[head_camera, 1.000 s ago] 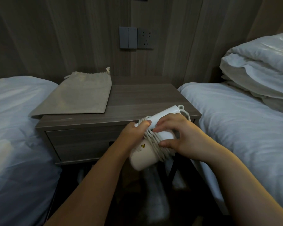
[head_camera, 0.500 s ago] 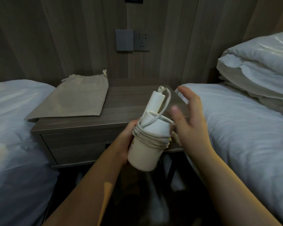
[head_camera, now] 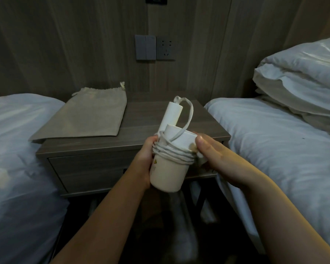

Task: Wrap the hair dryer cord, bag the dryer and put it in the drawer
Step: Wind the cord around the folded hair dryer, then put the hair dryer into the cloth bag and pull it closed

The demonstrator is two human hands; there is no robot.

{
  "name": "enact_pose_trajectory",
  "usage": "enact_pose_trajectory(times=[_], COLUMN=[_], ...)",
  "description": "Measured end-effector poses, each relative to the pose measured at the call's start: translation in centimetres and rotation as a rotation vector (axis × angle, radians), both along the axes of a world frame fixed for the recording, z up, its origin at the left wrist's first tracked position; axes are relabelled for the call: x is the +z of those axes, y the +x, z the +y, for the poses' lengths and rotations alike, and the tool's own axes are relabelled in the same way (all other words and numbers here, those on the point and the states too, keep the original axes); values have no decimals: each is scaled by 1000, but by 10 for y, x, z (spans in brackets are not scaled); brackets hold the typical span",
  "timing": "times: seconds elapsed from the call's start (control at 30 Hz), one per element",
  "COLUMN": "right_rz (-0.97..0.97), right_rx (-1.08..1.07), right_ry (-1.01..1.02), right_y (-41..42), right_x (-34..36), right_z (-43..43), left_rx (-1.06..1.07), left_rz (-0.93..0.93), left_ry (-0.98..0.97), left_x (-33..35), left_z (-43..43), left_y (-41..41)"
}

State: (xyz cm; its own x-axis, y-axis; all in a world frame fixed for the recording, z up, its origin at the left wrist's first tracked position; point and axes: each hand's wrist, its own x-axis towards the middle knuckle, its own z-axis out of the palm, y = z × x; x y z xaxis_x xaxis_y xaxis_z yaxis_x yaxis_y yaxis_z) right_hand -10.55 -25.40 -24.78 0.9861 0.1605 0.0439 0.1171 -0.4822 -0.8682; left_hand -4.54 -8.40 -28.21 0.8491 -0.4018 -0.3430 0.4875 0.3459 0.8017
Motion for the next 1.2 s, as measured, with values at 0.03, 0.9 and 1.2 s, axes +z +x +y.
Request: enact_pose_trajectory(times=[0.03, 0.9, 1.2], right_rz=[-5, -22, 36], right_rx=[6, -426, -519], right_ry=[-13, 549, 646], right_y=[0, 39, 67], right_x=[0, 21, 13], right_z=[1, 15, 12], left_rx=[33, 579, 14], left_rz=[0, -846, -869], left_ry=[11, 800, 1834], left_x=[2, 52, -2], left_z=[-1, 17, 70], left_y=[-1, 23, 63])
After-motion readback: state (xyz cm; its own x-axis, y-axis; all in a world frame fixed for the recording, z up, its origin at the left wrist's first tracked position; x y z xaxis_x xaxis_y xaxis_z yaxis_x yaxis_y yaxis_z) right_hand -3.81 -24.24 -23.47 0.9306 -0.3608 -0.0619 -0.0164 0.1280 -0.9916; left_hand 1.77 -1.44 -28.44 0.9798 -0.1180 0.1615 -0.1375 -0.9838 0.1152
